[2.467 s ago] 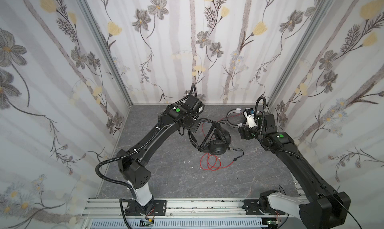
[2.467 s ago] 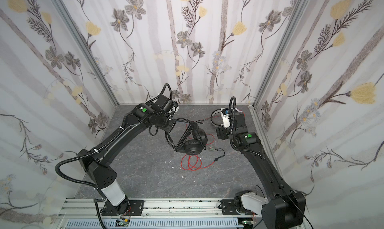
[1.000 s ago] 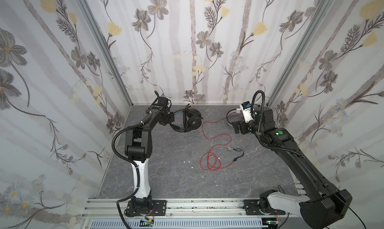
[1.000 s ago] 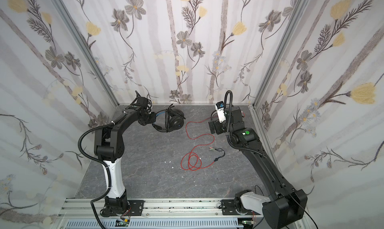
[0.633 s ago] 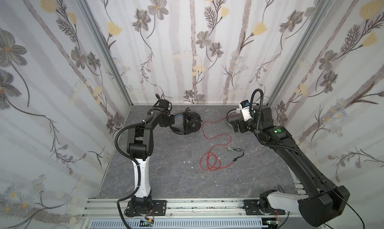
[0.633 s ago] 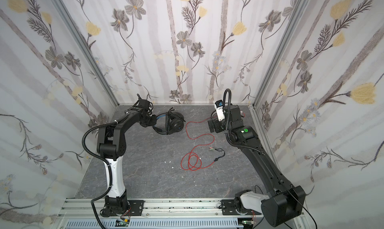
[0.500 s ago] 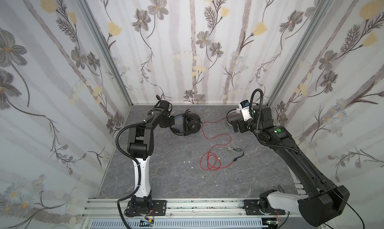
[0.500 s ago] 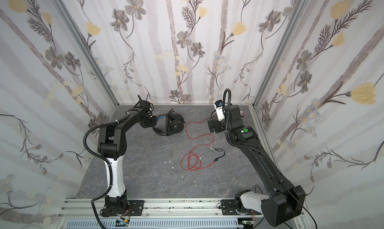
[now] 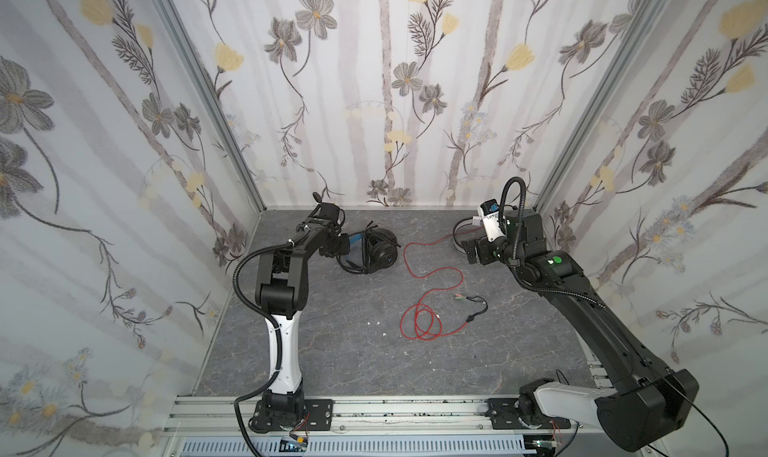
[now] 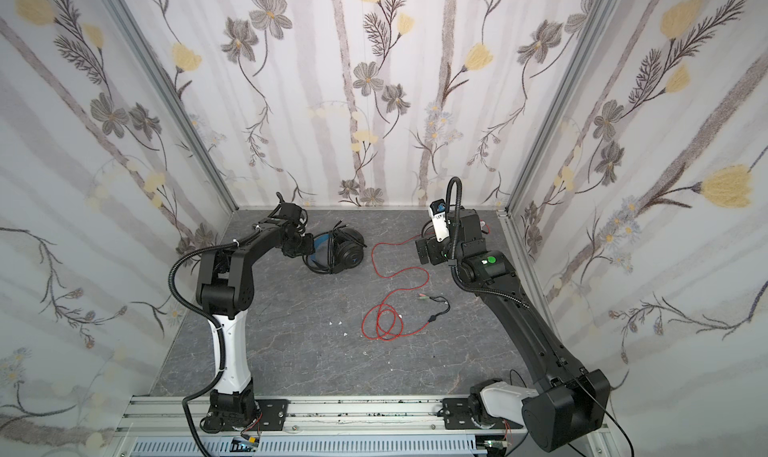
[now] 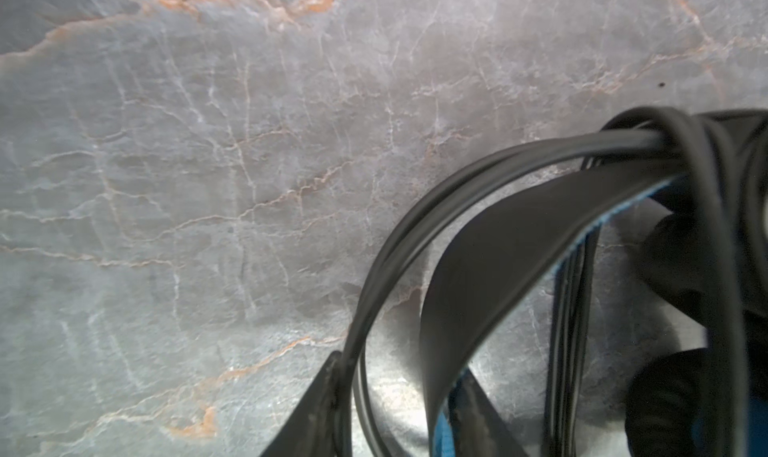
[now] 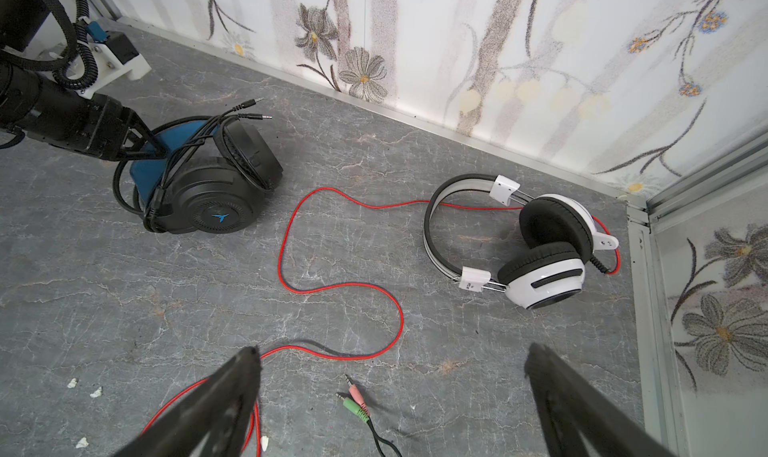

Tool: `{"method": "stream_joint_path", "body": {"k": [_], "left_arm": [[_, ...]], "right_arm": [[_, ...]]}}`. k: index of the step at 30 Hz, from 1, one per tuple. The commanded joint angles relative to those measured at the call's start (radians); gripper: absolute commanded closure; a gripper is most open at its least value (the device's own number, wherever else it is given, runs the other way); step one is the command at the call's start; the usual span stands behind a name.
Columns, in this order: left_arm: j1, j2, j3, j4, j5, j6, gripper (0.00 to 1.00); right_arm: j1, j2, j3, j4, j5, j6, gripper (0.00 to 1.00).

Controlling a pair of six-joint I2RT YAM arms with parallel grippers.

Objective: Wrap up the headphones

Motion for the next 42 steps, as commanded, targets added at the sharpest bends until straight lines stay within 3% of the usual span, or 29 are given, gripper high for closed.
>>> {"method": "stream_joint_path", "body": {"k": [1,6,12,17,23,28,34,42], "left_arm": [[0.0,-0.017,-0.011,0.025,-0.003,-0.017,0.47],[0.0,-0.044,-0.03,0.027,-0.023,-0.052,0.29],[0.0,-0.134,-0.066,0.017,-0.044,-0.072,0.27],[-0.031,-0.309,-0.087,-0.055,-0.134,-0.122,0.25],[-0.213,-0.385,-0.032,-0.158,-0.11,-0.189,0.24],[-0.383,-0.391,-0.036,-0.076,-0.038,-0.317,0.24],[-0.529,-0.185,0.143,-0.034,-0.03,-0.479,0.24],[-0.577,0.282,0.763,-0.145,-0.011,-0.601,0.24]], "right_arm": [[0.001,-0.005,0.009,0.046,0.014,-0.006,0.0],[0.001,-0.013,0.009,0.053,0.01,-0.007,0.0],[0.001,-0.037,-0.01,0.064,0.006,-0.008,0.0],[0.001,-0.059,-0.052,0.093,0.001,-0.001,0.0],[-0.06,0.066,0.0,0.099,-0.004,0.062,0.0],[-0.161,0.208,0.092,0.1,-0.106,0.138,0.0],[-0.194,0.244,0.114,0.123,-0.114,0.174,0.0],[-0.202,0.127,-0.004,0.141,-0.094,0.175,0.0]]}}
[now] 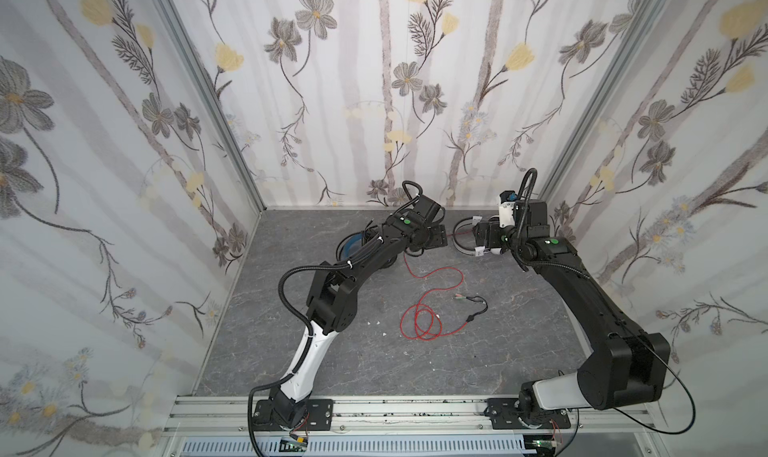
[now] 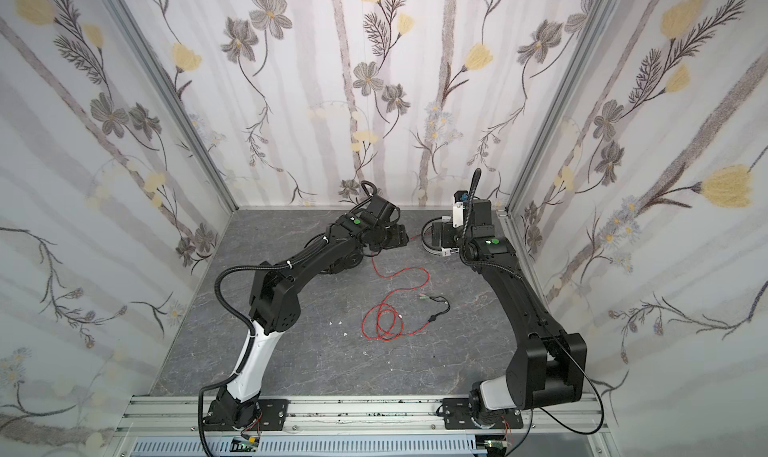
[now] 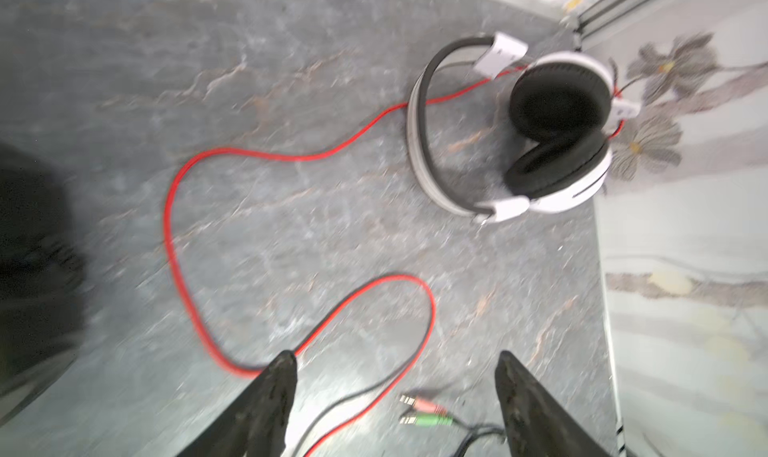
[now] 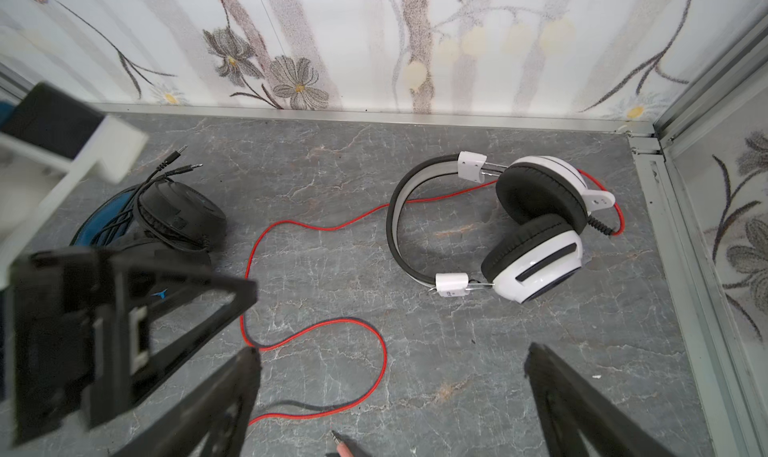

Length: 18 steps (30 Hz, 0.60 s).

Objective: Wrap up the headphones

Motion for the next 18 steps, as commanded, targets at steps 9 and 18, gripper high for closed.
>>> {"method": "stream_joint_path", "body": {"k": [9,18], "left_arm": [[-0.022,0.347,0.37,0.075,0.03,-0.233,0.24],[-0.044,0.314,0.223,0.047,-0.005,-0.188,0.25]], "right_arm": [[-0.03,-0.1,-0.14,0.072,0.017,-0.002,0.0],[-0.031,-0.054,-0.117,0.072,-0.017,0.003,0.01]]}}
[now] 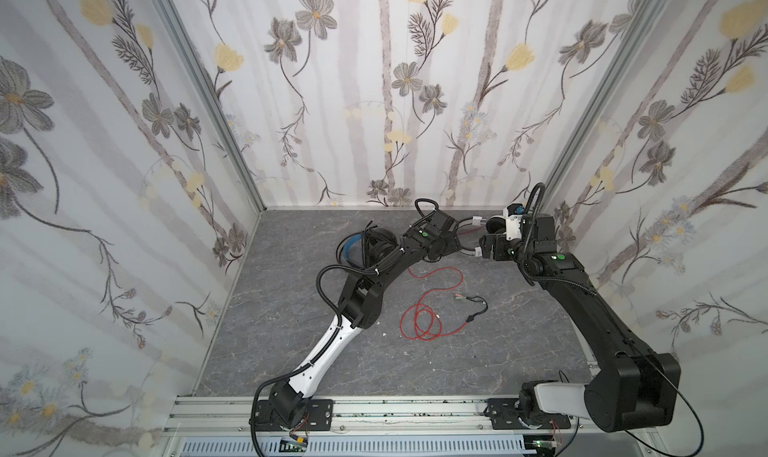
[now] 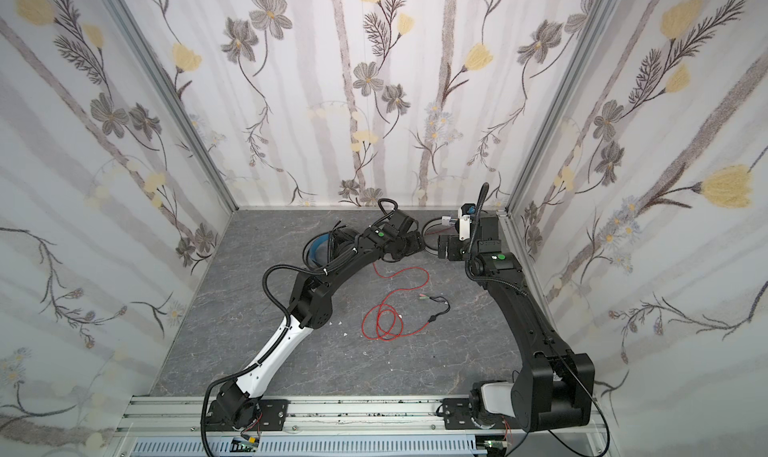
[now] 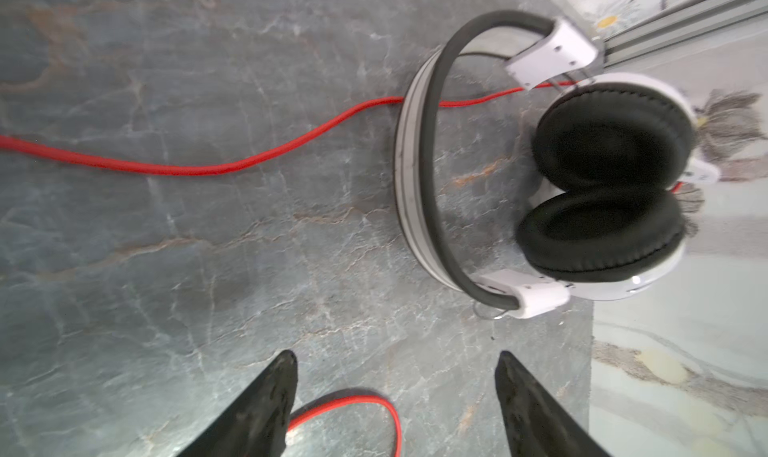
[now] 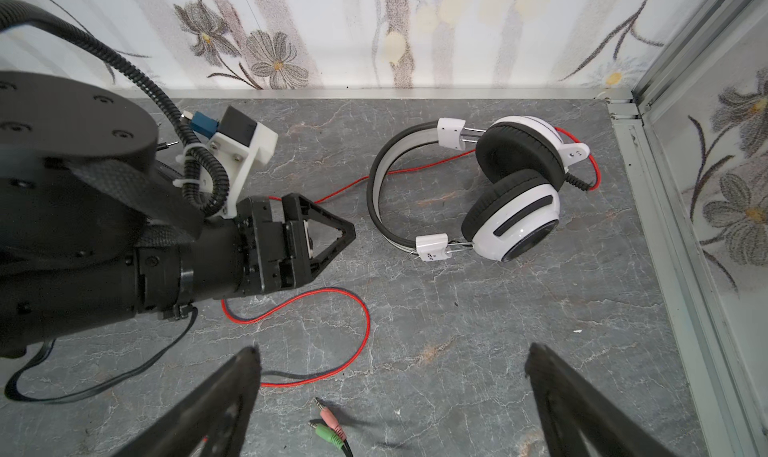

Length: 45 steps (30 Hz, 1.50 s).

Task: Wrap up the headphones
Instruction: 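Lower the right gripper onto the white headband while the left gripper approaches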

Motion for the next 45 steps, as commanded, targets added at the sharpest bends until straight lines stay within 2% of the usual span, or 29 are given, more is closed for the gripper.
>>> {"method": "stream_joint_path", "body": {"k": [1,9,19,25,28,33,36,45], "left_arm": [[-0.014,-0.051,-0.089,0.005,-0.023,0.012,0.25],[-0.027,-0.147,-0.301,0.069,-0.017,0.03,0.28],[-0.035,-0.337,-0.646,0.215,0.023,0.016,0.29],[-0.049,-0.427,-0.761,0.24,0.034,0.017,0.29],[-0.054,-0.516,-0.845,0.274,0.01,0.028,0.29],[-0.055,-0.632,-0.895,0.273,0.008,0.095,0.29],[-0.055,-0.687,-0.907,0.247,-0.024,0.121,0.29],[-0.042,-0.754,-0.857,0.199,-0.099,0.141,0.34]], "right_arm": [[0.002,0.019,0.013,0.04,-0.015,0.008,0.01],[0.001,0.098,0.055,0.055,-0.006,0.005,0.01],[0.028,0.433,0.295,0.016,-0.021,-0.013,0.04],[0.063,0.631,0.483,-0.048,-0.024,-0.033,0.04],[0.067,0.725,0.578,-0.086,-0.028,-0.032,0.05],[0.067,0.861,0.713,-0.152,-0.058,-0.028,0.06],[0.069,0.906,0.738,-0.165,-0.086,-0.018,0.08],[0.06,0.91,0.726,-0.187,-0.147,0.003,0.21]]}}
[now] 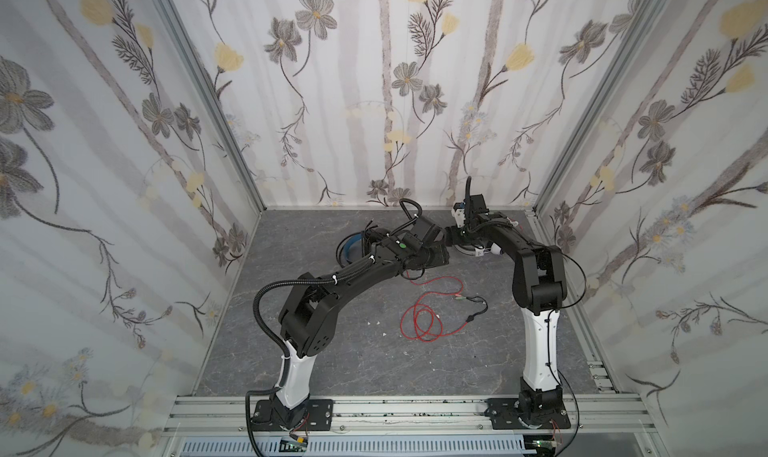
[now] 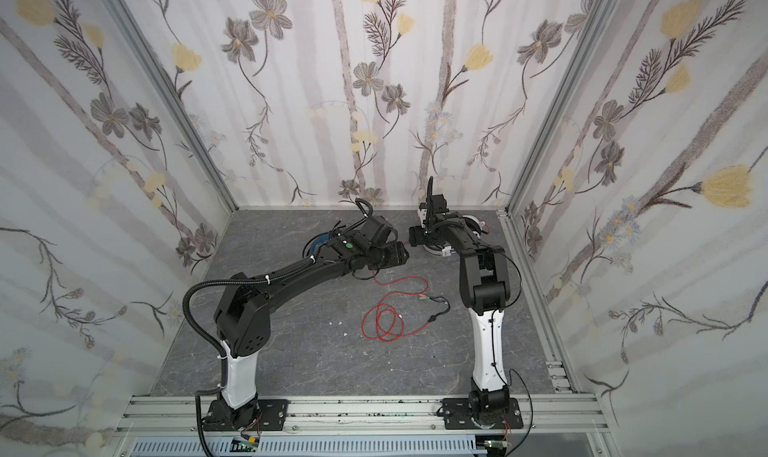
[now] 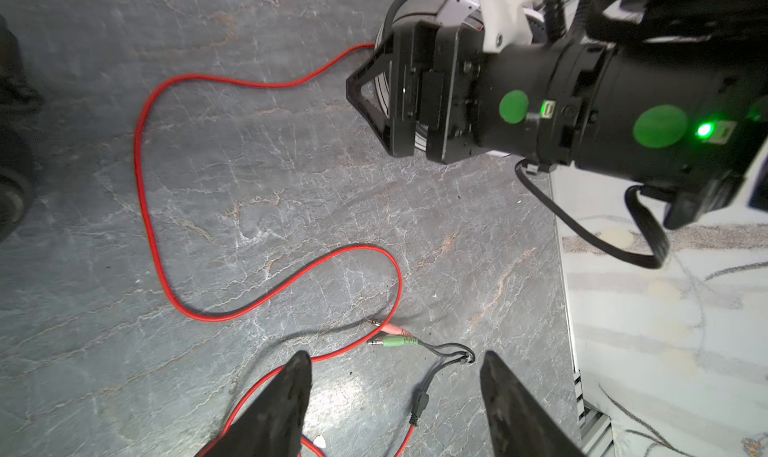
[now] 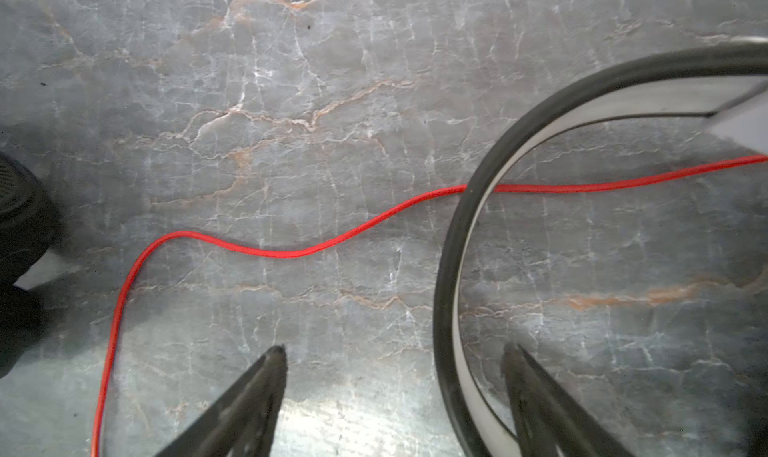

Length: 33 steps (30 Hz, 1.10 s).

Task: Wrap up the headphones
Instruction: 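Lower the right gripper onto the white headband while the left gripper approaches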

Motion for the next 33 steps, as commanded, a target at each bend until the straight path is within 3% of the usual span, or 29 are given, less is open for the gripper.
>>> {"method": "stream_joint_path", "body": {"k": [1,11,15,23,33], "left_arm": [[0.008,-0.017,0.022,-0.015,-0.046,0.015,0.34],[0.035,-0.089,-0.045,0.075,-0.066,0.004,0.35],[0.039,-0.126,-0.072,0.064,-0.123,0.008,0.35],[0.066,-0.195,-0.14,0.061,-0.193,0.011,0.35],[0.111,-0.221,-0.2,0.055,-0.169,-0.012,0.34]], "right_arm": [[-0.012,-0.01,0.005,-0.002,-0.047,0.02,0.21],[-0.008,-0.017,-0.06,0.023,-0.083,0.096,0.2],[-0.002,-0.012,-0.094,0.041,-0.113,0.125,0.22],[0.045,-0.084,-0.233,0.124,-0.158,0.159,0.24],[0.134,-0.275,-0.53,0.295,-0.286,0.255,0.25]]}}
